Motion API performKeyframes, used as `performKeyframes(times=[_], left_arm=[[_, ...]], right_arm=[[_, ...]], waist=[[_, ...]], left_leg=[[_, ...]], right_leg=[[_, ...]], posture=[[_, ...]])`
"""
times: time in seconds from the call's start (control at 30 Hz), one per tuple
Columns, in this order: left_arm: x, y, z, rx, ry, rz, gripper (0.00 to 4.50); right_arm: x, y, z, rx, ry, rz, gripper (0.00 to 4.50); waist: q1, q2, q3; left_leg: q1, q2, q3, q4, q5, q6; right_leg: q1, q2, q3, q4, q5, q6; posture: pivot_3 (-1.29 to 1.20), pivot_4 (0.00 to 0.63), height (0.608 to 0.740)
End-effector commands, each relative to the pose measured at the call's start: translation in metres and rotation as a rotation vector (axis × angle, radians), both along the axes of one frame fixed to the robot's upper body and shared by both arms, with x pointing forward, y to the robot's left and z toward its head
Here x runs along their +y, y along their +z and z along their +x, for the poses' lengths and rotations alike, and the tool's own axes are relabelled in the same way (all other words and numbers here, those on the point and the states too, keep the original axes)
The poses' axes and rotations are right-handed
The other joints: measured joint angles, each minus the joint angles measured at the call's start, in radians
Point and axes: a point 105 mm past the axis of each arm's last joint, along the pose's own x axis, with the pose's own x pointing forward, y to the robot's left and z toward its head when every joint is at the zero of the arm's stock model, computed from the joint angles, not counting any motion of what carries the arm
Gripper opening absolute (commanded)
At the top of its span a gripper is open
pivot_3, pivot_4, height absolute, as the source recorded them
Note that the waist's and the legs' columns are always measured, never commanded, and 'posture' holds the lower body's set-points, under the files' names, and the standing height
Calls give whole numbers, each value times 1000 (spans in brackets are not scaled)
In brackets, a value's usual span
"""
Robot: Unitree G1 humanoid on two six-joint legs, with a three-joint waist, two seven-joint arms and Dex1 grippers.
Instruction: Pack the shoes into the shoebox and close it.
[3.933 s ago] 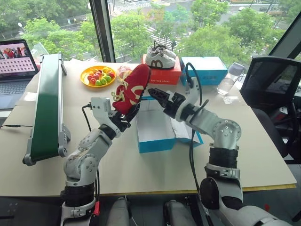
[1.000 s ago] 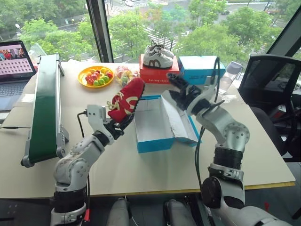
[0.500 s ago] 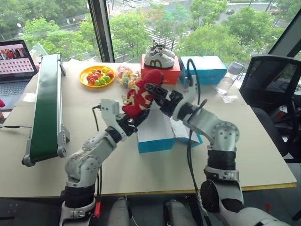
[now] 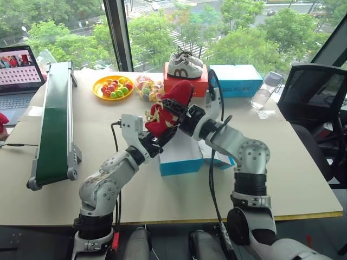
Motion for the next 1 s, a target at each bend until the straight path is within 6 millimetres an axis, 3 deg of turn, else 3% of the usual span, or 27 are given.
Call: performKeyframes(times=[0.03, 0.2, 0.23, 0.33, 0.47, 0.67, 0.83, 1.0], left_arm=[[-9, 12, -6, -58, -31, 4, 2492], [-8, 8, -6, -67, -23, 35, 2492], [-8, 8, -7, -74, -32, 44, 3474], [-9, -1, -9, -89, -36, 145, 4427], [12, -14, -9, -102, -1, 259, 4485], [38, -19, -11, -115, 37, 339, 4485], [37, -19, -13, -128, 40, 340, 4485], [33, -18, -14, -136, 46, 314, 4485]], right_arm=[[0, 18, -1, -66, -3, 20, 2139], [-5, 21, 3, -83, -41, 9, 2139], [-7, 22, 5, -84, -58, 11, 2070], [-19, 26, 14, -95, -135, 3, 2070], [-38, 33, 32, -205, -230, -248, 2070], [-20, -3, 31, -171, 50, -636, 2070], [-19, -21, 30, -121, 179, -780, 2070], [-27, -43, 41, -86, 180, -926, 2070]], waist=[[0, 0, 0], [0, 0, 0], [0, 0, 0], [1, 0, 0], [-1, 1, 1], [-11, 3, 1], [-4, 3, 2], [5, 3, 2]], left_leg=[[0, 0, 0, 0, 0, 0], [0, 0, 0, 0, 0, 0], [0, 0, 0, 0, 0, 0], [0, 0, 0, 0, 0, 0], [0, 0, 0, 0, 0, 0], [0, 0, 1, -3, 0, 0], [-1, 0, 1, -2, 0, 0], [-6, 0, 1, 1, 0, 0]], right_leg=[[0, 0, 0, 0, 0, 0], [0, 0, 0, 0, 0, 0], [0, 0, 0, 0, 0, 0], [0, 0, 0, 0, 0, 0], [-1, 0, 0, 0, 0, 0], [-4, 0, 2, 0, -1, -1], [-4, 0, 2, 0, -1, -1], [-8, 0, 1, 1, 0, 0]], posture=[[0, 150, 731], [0, 150, 731], [0, 150, 731], [0, 150, 731], [0, 150, 731], [0, 150, 731], [0, 150, 731], [0, 150, 731]])
